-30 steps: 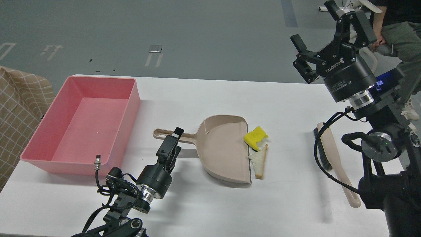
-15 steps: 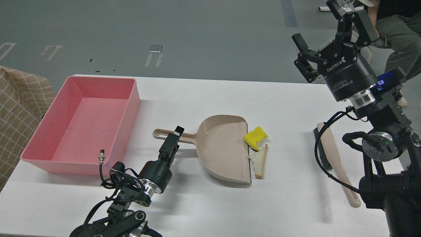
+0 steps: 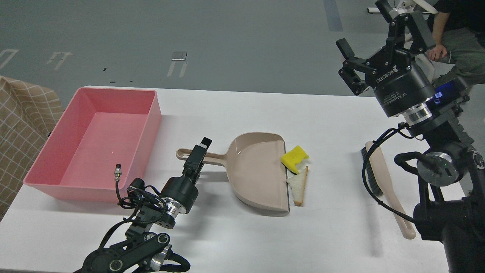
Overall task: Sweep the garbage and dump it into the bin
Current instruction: 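Grasp the dustpan handle with the left gripper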
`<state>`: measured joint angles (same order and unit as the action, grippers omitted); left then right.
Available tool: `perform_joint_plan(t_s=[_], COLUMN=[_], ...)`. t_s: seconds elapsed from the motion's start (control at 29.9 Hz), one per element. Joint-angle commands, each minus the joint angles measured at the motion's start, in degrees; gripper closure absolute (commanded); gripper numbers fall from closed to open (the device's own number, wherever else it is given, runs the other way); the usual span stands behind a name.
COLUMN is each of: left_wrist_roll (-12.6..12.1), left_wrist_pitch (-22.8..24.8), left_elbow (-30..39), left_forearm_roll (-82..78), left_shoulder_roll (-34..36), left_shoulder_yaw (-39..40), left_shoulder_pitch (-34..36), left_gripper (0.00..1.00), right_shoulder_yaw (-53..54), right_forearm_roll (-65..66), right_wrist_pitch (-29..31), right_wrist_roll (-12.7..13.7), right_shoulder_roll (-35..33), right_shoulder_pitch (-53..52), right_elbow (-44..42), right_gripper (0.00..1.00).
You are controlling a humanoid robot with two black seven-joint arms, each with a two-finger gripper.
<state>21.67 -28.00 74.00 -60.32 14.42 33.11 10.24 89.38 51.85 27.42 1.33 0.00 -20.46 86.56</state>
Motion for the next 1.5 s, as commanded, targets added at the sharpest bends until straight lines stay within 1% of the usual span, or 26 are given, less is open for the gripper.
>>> perform_joint_plan(t_s=[0.0, 0.23, 0.47, 0.57, 0.6, 0.7, 0.74, 0.8, 0.87, 0.94, 0.97, 1.14, 1.17, 1.34, 1.47], left_wrist_roll=[0.04, 1.27, 1.27, 1.27, 1.27, 1.27, 1.27, 1.27, 1.27, 1.27, 1.27, 1.27, 1.36, 1.36, 1.27], left_wrist_pitch=[0.0, 0.0, 0.0, 0.0, 0.0, 0.0, 0.0, 0.0, 0.0, 0.0, 0.0, 0.0, 0.0, 0.0, 0.0], left_elbow=[-0.43, -1.75, -4.03, -4.39, -4.82, -6.23, -6.58, -7.02, -7.02, -7.02, -7.02, -7.11, -7.02, -7.02, -7.11], left_forearm_roll=[-0.15, -0.59, -0.68, -0.76, -0.68, -0.68, -0.68, -0.68, -0.68, -0.68, -0.68, -0.68, -0.68, -0.68, -0.68], left_shoulder_roll=[-0.18, -0.62, -0.79, -0.79, -0.79, -0.88, -0.88, -0.88, -0.88, -0.88, -0.88, -0.71, -0.62, -0.53, -0.53], left_shoulder_yaw=[-0.06, -2.25, -3.4, -3.49, -3.49, -3.49, -3.4, -3.49, -3.49, -3.49, -3.58, -4.98, -4.98, -5.07, -5.07], left_shoulder_pitch=[0.48, 1.28, 1.63, 1.8, 2.15, 2.68, 2.68, 2.86, 2.86, 2.86, 2.86, 3.03, 2.95, 2.68, 2.86], left_gripper=[0.02, 0.02, 0.05, 0.17, 0.22, 0.3, 0.3, 0.35, 0.37, 0.41, 0.45, 0.48, 0.51, 0.51, 0.57], right_shoulder_yaw=[0.0, 0.09, 0.09, 0.0, 0.0, 0.0, 0.0, 0.0, 0.0, 0.0, 0.0, 0.0, 0.0, 0.0, 0.0], right_forearm_roll=[0.0, 0.0, 0.0, 0.0, 0.09, 0.0, 0.0, 0.0, 0.0, 0.09, 0.0, 0.09, 0.18, 0.27, 0.27], right_wrist_pitch=[0.0, 0.0, 0.0, 0.0, 0.0, 0.0, 0.0, 0.0, 0.0, 0.0, 0.0, 0.0, 0.0, 0.0, 0.0], right_wrist_roll=[-0.01, -0.01, -0.01, -0.01, -0.01, -0.01, -0.01, -0.01, 0.07, -0.01, -0.01, -0.01, -0.01, -0.01, -0.01], right_shoulder_roll=[0.0, 0.0, 0.0, 0.0, 0.0, 0.0, 0.0, 0.0, 0.0, 0.0, 0.0, 0.0, 0.0, 0.0, 0.0], right_shoulder_pitch=[0.07, 0.15, 0.15, 0.15, 0.15, 0.15, 0.07, 0.15, 0.15, 0.15, 0.15, 0.15, 0.15, 0.5, 1.29], right_elbow=[0.01, 0.01, -0.08, -0.17, -0.17, -0.08, -0.08, 0.1, 0.18, 0.19, 0.27, 0.36, 0.36, 0.45, 0.8], right_gripper=[0.0, 0.0, 0.0, 0.0, 0.0, 0.0, 0.0, 0.0, 0.0, 0.0, 0.0, 0.0, 0.0, 0.0, 0.0])
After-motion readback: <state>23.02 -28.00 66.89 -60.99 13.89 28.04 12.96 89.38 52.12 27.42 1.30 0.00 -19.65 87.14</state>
